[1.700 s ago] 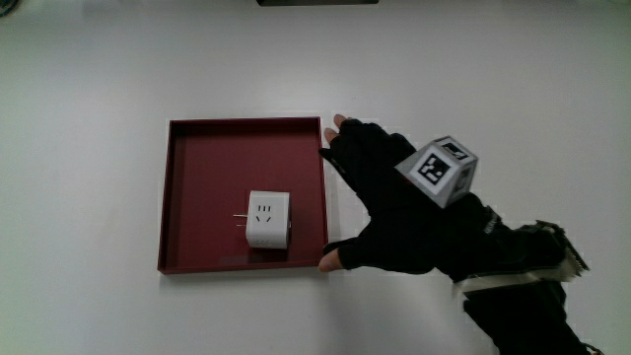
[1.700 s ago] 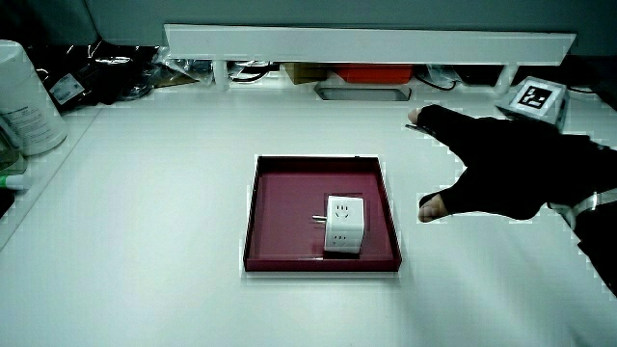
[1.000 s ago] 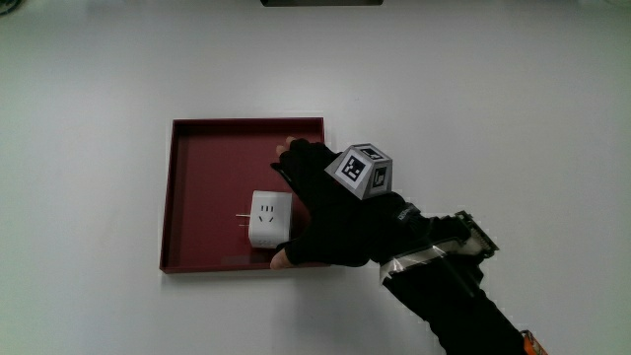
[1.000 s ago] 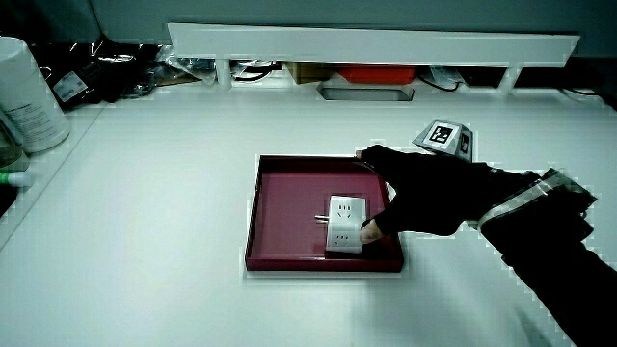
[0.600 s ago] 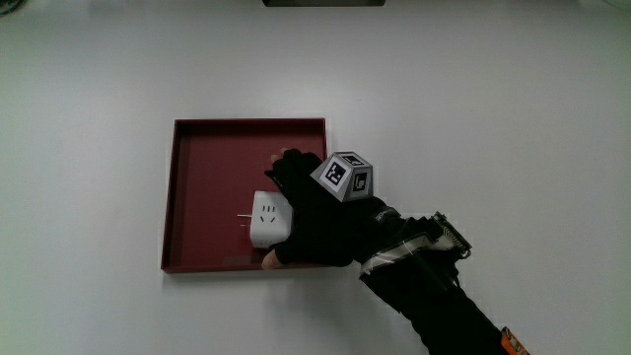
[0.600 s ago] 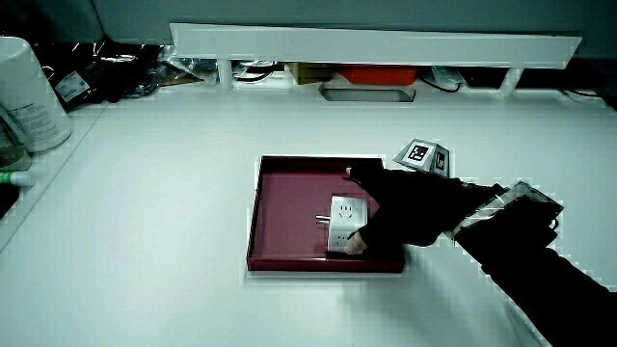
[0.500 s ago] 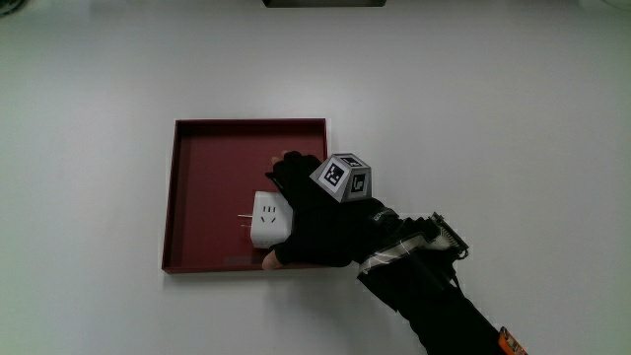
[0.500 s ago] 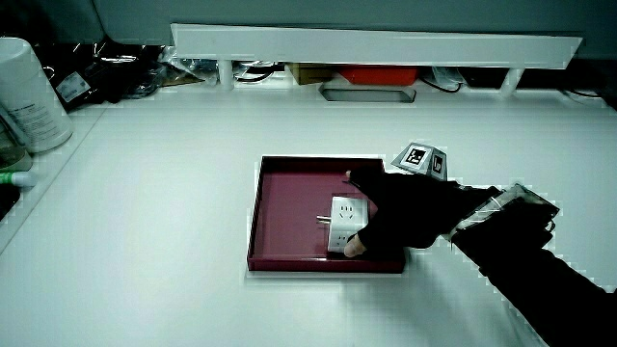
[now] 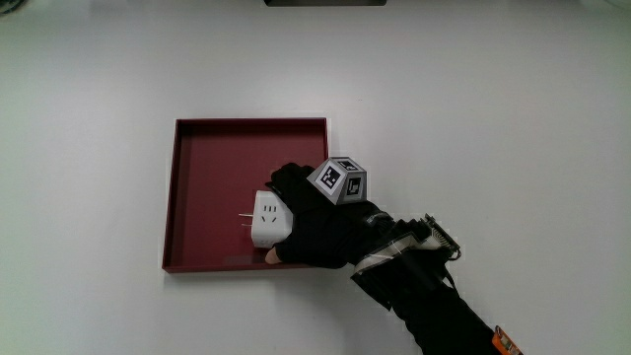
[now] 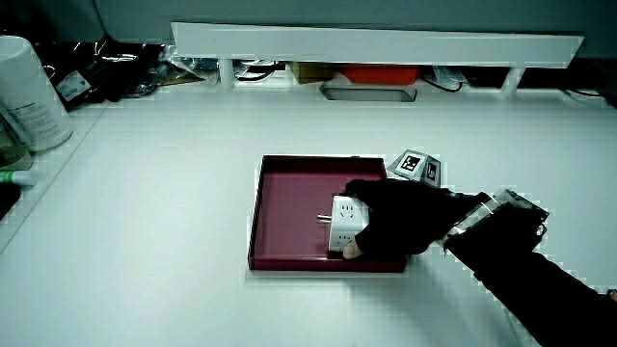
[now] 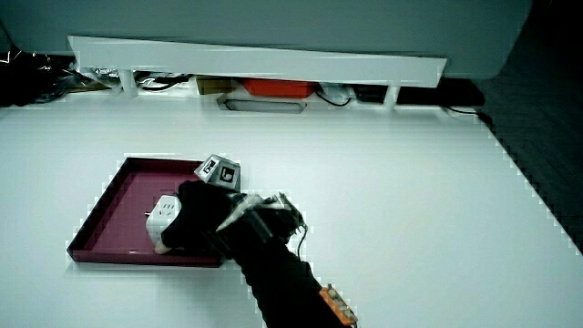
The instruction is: Pick socket
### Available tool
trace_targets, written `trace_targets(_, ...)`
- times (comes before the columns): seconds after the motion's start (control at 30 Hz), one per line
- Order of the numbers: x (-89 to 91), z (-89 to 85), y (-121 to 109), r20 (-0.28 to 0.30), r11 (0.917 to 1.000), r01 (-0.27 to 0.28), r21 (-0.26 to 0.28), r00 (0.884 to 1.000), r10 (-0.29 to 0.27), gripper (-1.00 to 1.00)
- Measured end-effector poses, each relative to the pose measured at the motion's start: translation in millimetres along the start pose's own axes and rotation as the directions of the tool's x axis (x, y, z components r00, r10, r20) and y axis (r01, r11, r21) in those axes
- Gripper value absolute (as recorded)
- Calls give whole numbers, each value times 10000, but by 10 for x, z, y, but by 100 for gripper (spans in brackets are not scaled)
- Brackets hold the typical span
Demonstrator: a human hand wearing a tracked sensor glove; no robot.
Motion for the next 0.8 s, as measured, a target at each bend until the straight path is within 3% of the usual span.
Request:
trace_targets(0.2, 18, 11, -19, -62, 9985, -9, 554, 10000, 13, 65)
trace_targets(0.4, 23, -7, -26, -299, 9978, -161, 650, 9994, 180, 100)
trace_targets(0.6, 12, -24, -54, -180, 9975, -330, 632, 9993, 342, 100)
trace_targets(0.8, -102, 127, -209, -86, 9916, -886, 937, 9959, 898, 100)
